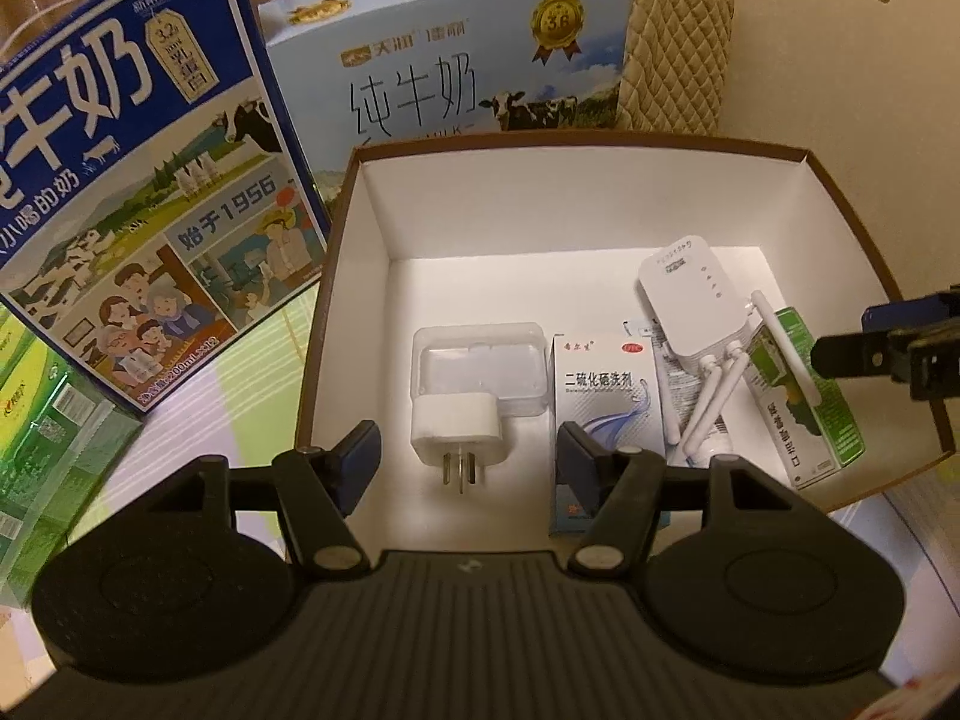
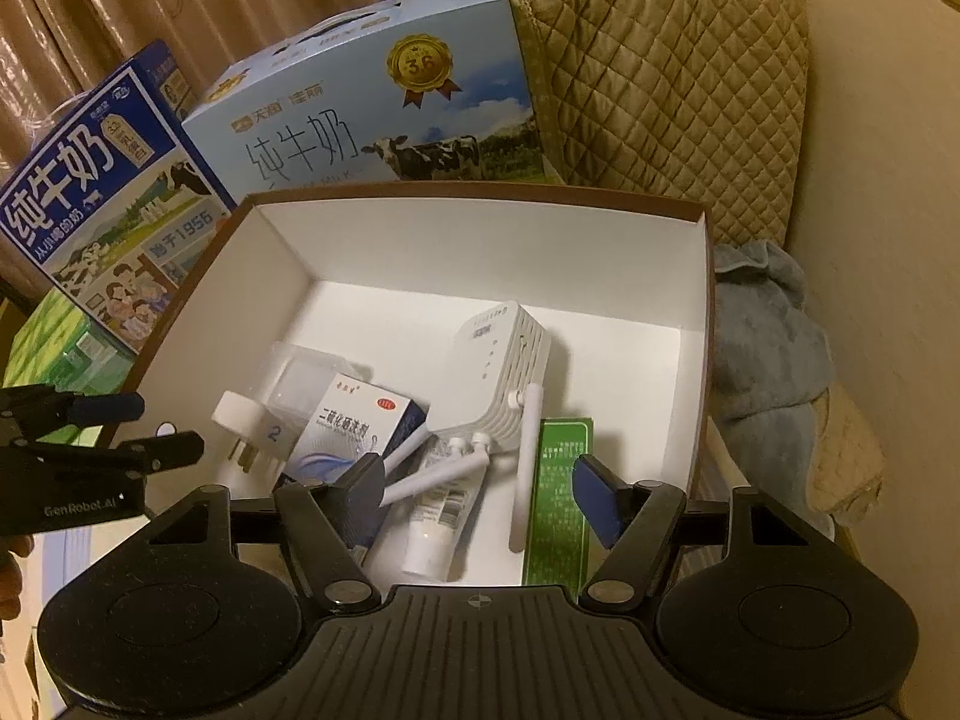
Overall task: Organize rigid objects
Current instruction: 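Withdraw both tools up out of the brown box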
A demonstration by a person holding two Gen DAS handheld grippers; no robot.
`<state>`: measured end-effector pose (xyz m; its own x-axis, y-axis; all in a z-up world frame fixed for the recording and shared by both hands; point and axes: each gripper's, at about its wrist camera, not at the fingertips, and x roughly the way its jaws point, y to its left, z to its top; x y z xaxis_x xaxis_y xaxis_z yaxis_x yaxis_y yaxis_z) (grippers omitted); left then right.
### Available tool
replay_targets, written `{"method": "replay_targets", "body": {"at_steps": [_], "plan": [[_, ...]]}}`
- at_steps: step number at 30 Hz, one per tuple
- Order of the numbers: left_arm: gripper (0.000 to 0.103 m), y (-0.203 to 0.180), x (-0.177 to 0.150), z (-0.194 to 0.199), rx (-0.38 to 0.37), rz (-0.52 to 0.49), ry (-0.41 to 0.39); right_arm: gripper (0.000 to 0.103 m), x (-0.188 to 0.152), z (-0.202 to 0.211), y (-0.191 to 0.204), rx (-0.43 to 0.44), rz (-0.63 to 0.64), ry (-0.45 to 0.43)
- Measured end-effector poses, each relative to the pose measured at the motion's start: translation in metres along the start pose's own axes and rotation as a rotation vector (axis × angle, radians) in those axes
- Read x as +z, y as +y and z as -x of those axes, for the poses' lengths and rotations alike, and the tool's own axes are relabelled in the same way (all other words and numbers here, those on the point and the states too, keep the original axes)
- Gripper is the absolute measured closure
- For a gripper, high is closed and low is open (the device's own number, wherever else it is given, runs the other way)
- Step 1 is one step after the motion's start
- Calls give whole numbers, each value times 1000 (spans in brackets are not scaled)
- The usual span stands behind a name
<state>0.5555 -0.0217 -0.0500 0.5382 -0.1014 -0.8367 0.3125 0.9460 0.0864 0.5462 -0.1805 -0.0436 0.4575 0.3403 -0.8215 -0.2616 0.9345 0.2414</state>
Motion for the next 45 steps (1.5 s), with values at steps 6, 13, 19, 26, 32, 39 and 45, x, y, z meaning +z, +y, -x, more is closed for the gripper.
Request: {"method": "replay_targets", "body": {"at_steps": [6,13,19,26,32,39,45], "plan": [[42,-4,-1,19,-5,5,-32,36,-5,13,2,0,3,-13],[42,-10,-5,43,-11,16,-65,36,-12,31,6,6,9,-32],[42,-12,-15,66,-13,37,-97,36,-21,51,9,18,14,-59],[42,-13,-37,99,-10,65,-136,36,-38,78,13,47,12,-96],[42,-16,-64,125,-10,98,-154,36,-60,100,20,90,14,-127],[42,-22,-102,151,9,130,-160,36,-88,120,29,115,21,-144],[42,-26,-135,162,8,179,-140,36,-115,126,32,131,17,-125]]}}
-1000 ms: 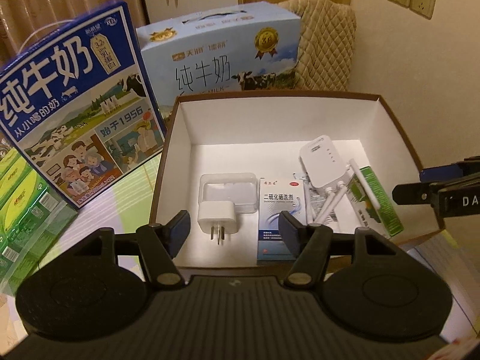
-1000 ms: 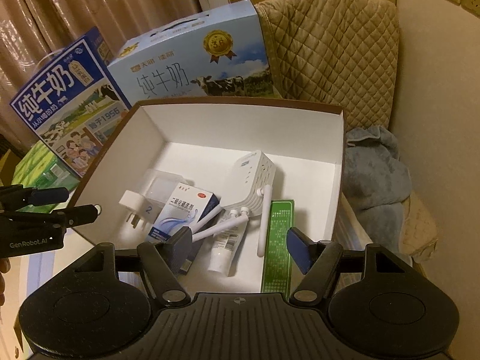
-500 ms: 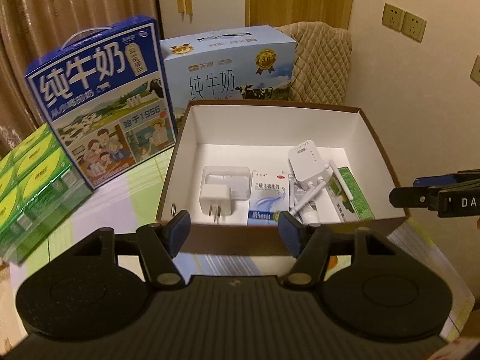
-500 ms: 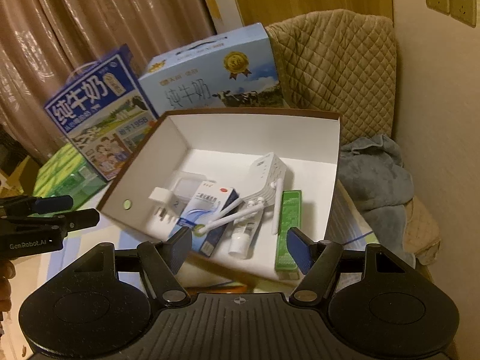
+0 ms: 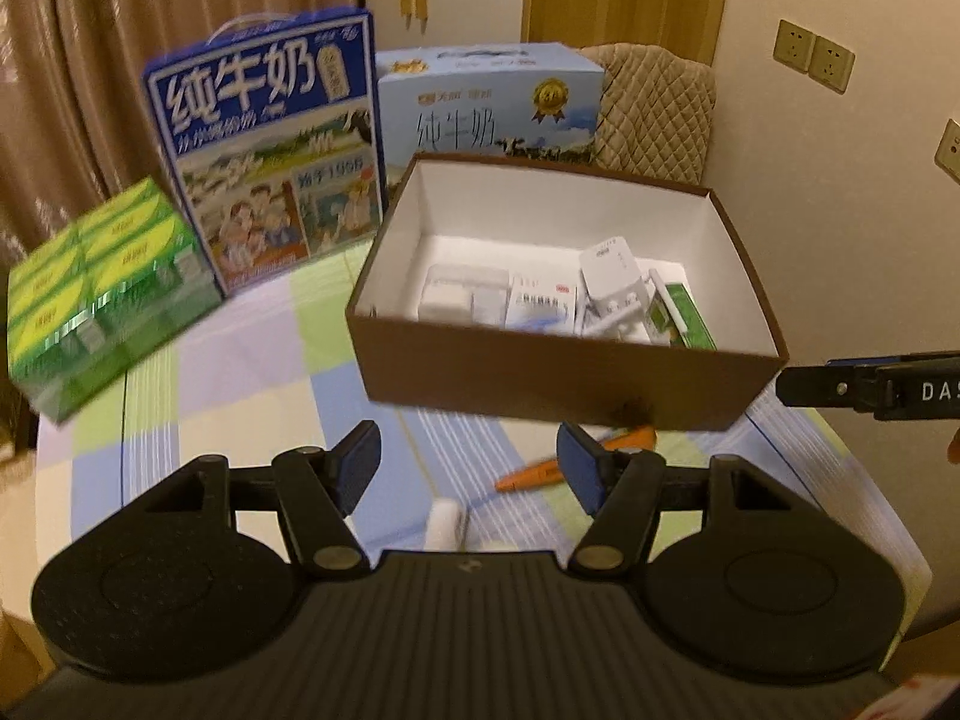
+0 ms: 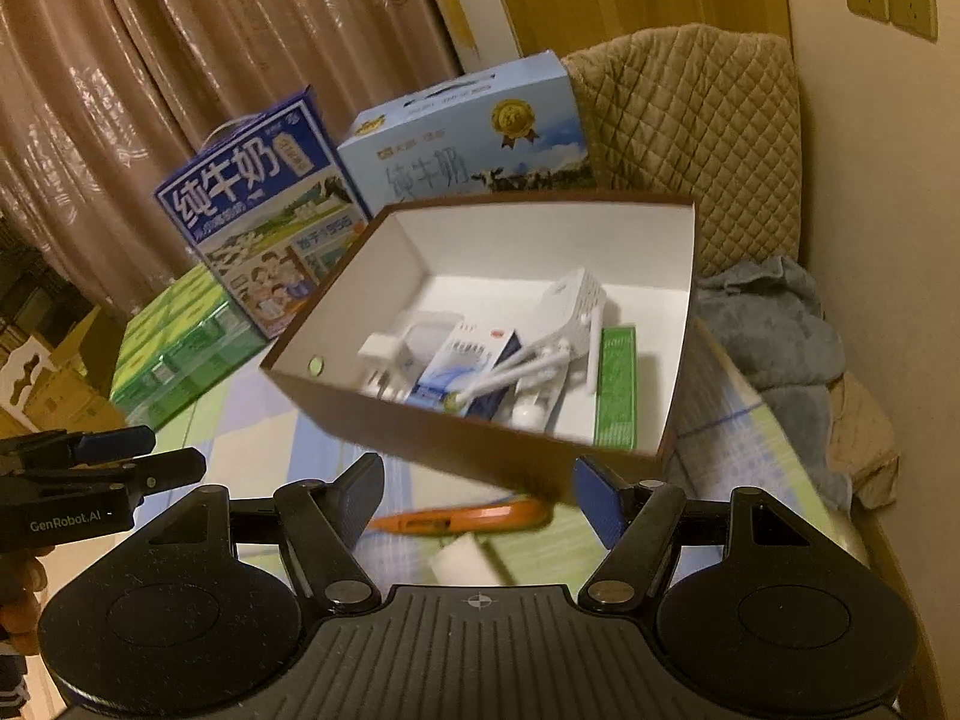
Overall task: Organize rigid objects
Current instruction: 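Withdraw both tools up out of the brown box, then move the left tool toward the white plastic bracket while the right tool approaches the white charger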
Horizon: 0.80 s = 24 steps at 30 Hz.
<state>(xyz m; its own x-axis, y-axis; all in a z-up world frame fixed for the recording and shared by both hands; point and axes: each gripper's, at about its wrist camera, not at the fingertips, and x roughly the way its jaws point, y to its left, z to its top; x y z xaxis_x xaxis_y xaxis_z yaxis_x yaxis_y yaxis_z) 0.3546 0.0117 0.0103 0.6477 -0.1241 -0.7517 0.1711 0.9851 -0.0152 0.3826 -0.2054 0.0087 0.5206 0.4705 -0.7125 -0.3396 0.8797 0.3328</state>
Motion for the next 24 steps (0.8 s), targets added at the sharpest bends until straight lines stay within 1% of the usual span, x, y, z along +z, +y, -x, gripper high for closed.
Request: {"method": "replay_targets", "body": {"at_steps": [5,12,24], "plan": [[42,3,-28,3,-3,44,46,36,-19,3,0,13,-7,26],[42,4,-58,3,-15,102,92,36,-41,4,-1,16,-24,62],[42,-6,-89,6,-18,112,126,36,-70,-3,5,14,4,132]]}}
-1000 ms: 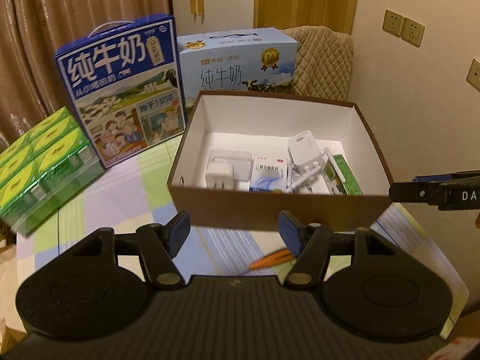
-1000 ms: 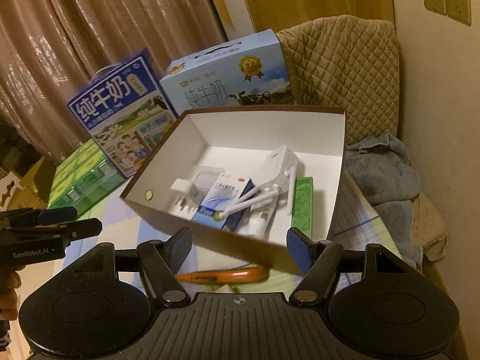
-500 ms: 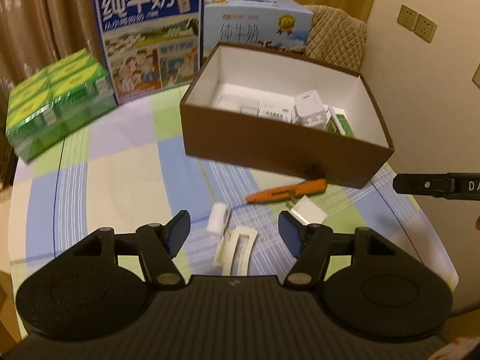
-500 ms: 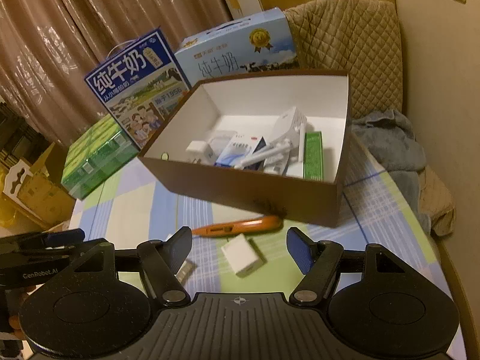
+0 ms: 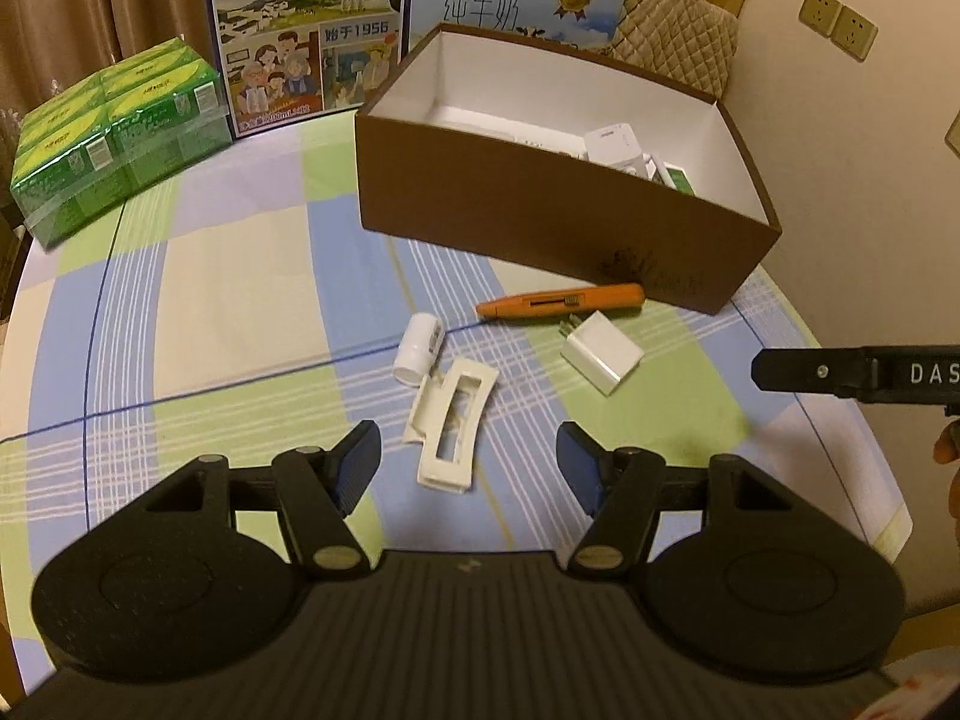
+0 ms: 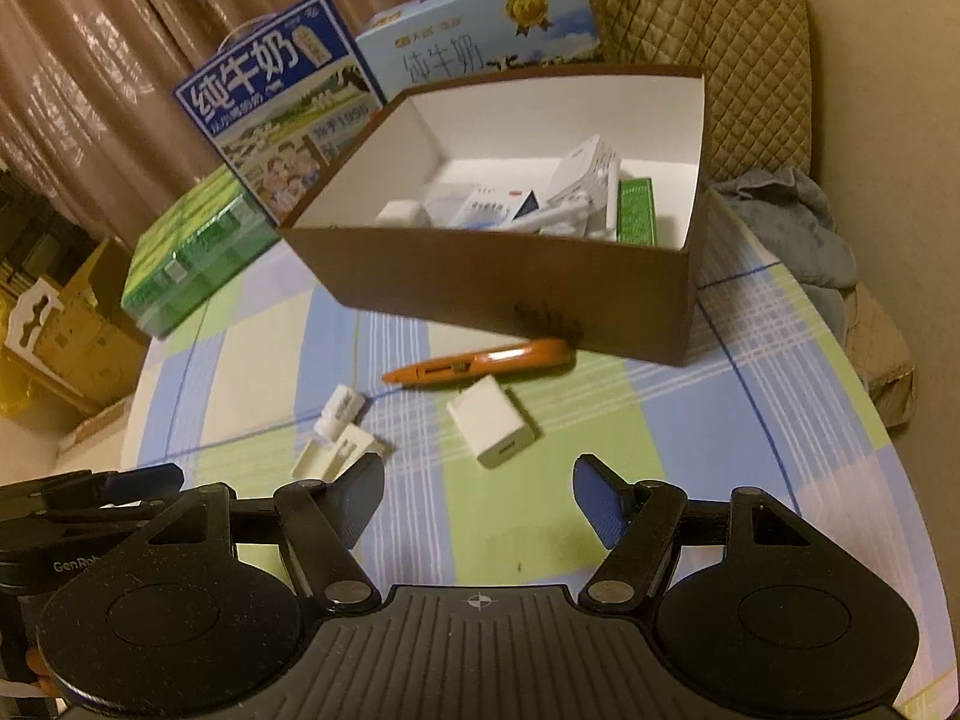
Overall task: Organize rigid objects
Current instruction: 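Move the left tool toward the white plastic bracket while the right tool approaches the white charger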
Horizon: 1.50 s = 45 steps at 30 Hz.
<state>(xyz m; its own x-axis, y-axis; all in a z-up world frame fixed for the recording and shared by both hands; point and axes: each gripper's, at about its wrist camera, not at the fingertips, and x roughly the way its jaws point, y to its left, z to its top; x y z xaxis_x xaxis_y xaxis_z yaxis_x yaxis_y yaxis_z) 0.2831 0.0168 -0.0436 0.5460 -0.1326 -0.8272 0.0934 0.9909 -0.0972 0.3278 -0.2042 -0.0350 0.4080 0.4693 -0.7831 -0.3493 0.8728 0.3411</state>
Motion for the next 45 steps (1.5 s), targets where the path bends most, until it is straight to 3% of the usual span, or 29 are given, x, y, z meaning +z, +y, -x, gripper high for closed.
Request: {"method": "replay_targets", "body": {"at_steps": [24,45], "plan": [[42,-4,-24,-25,-8,-25,49,36,-23,-26,15,-2,80,60],[42,-3,-10,-73,18,-93,43,36,-25,-58,-5,-81,72,97]]}}
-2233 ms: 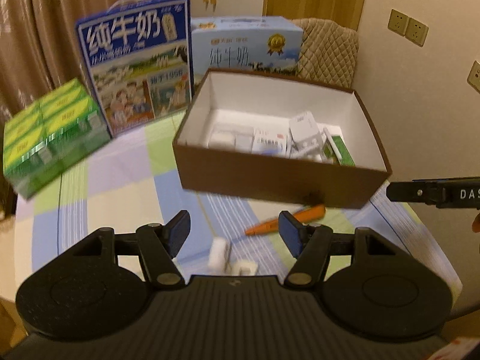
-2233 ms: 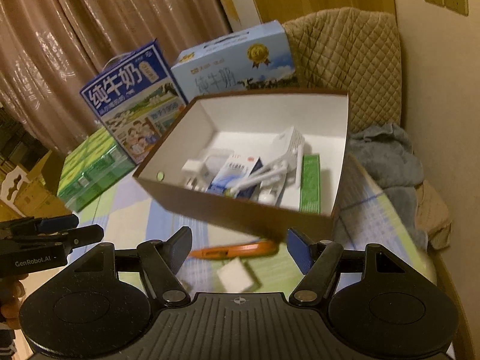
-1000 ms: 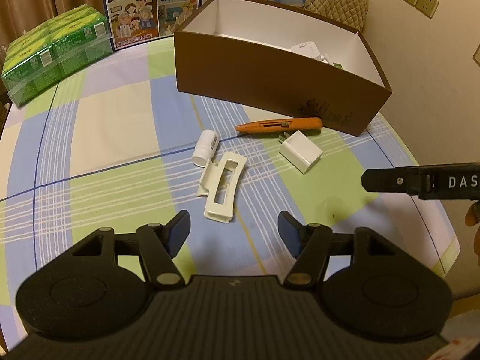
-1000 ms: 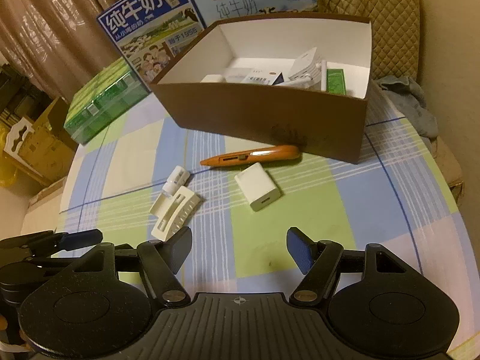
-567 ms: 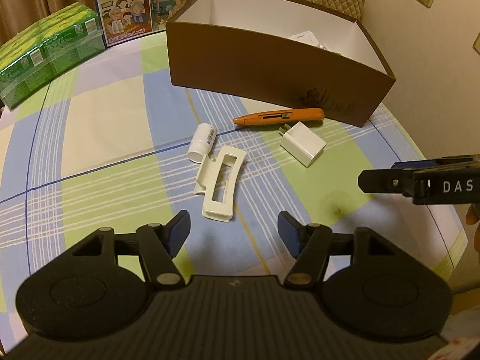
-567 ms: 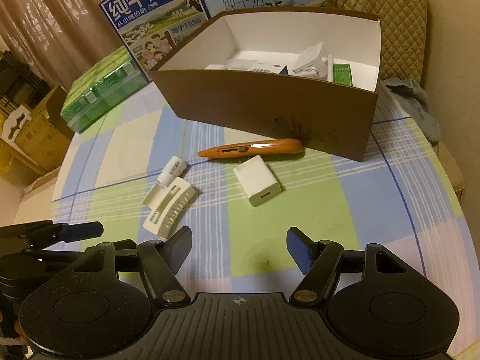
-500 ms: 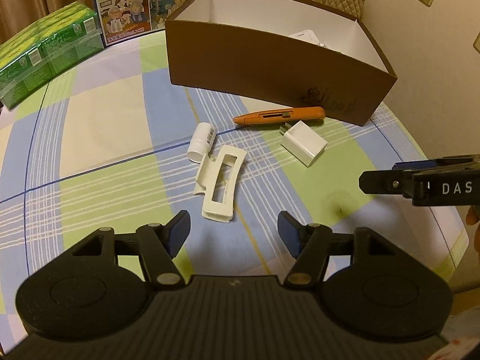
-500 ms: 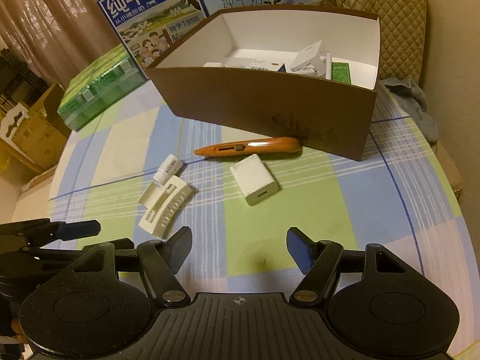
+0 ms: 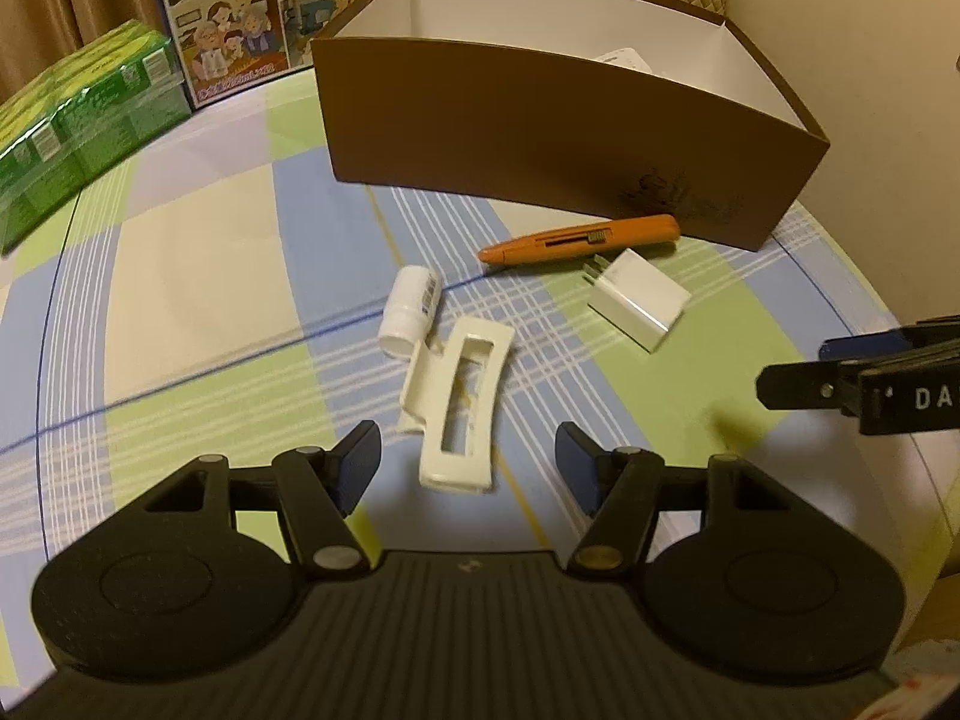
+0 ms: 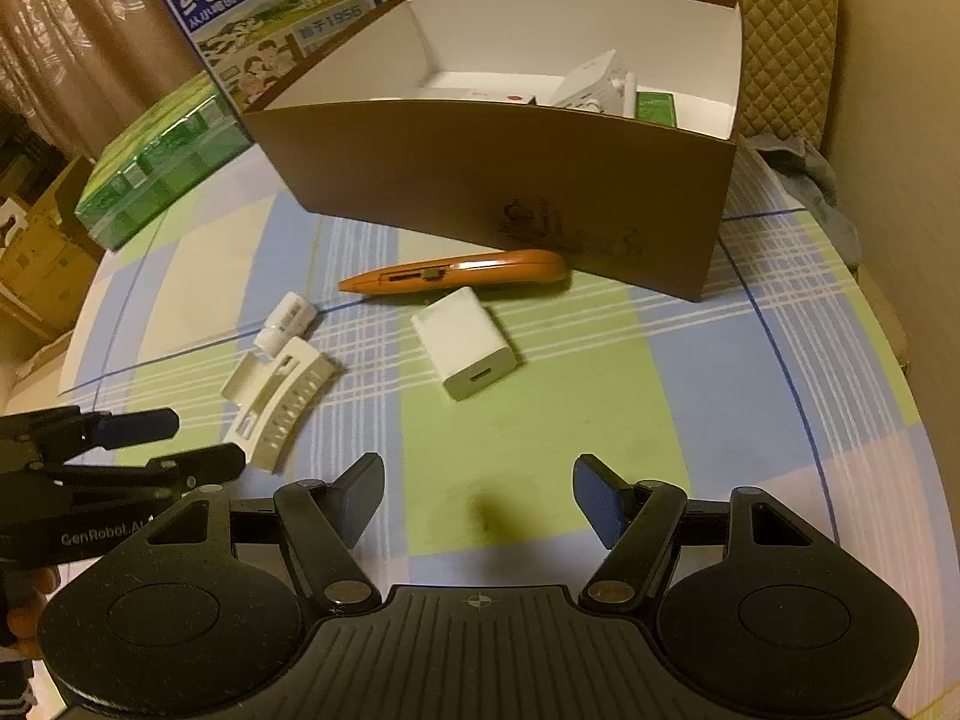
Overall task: Organize rigid objects
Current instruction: 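Move the left tool toward the white plastic bracket while the right tool approaches the white charger, then grasp the white plastic bracket with the left tool while the right tool grasps the white charger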
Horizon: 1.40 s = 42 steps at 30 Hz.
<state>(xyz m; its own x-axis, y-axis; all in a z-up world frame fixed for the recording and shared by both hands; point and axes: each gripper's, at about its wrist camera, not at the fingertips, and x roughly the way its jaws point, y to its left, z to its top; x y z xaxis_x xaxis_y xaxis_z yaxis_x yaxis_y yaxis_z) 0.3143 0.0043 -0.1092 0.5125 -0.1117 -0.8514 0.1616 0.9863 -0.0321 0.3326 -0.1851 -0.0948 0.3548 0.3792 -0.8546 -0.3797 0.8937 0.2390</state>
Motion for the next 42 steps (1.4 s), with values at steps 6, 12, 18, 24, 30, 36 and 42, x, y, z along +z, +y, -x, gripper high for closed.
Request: {"method": "replay_targets", "body": {"at_steps": [6,12,18,24,30,36,42], "plan": [[42,-1,11,-23,16,-49,2,36,4,-9,-9,-21,-20,8],[44,-1,18,-45,32,-95,23,36,5,-15,-15,-31,-34,15],[55,-3,19,-57,42,-126,32,36,7,-22,-16,-30,-29,17],[67,3,14,-54,29,-98,22,36,12,-31,-8,0,25,9],[67,17,1,-43,69,-40,29,37,21,-43,2,26,113,-24],[67,42,-9,-33,107,61,59,41,32,-66,17,24,241,-44],[67,53,-16,-28,129,100,71,57,41,-94,25,3,333,-25]]}}
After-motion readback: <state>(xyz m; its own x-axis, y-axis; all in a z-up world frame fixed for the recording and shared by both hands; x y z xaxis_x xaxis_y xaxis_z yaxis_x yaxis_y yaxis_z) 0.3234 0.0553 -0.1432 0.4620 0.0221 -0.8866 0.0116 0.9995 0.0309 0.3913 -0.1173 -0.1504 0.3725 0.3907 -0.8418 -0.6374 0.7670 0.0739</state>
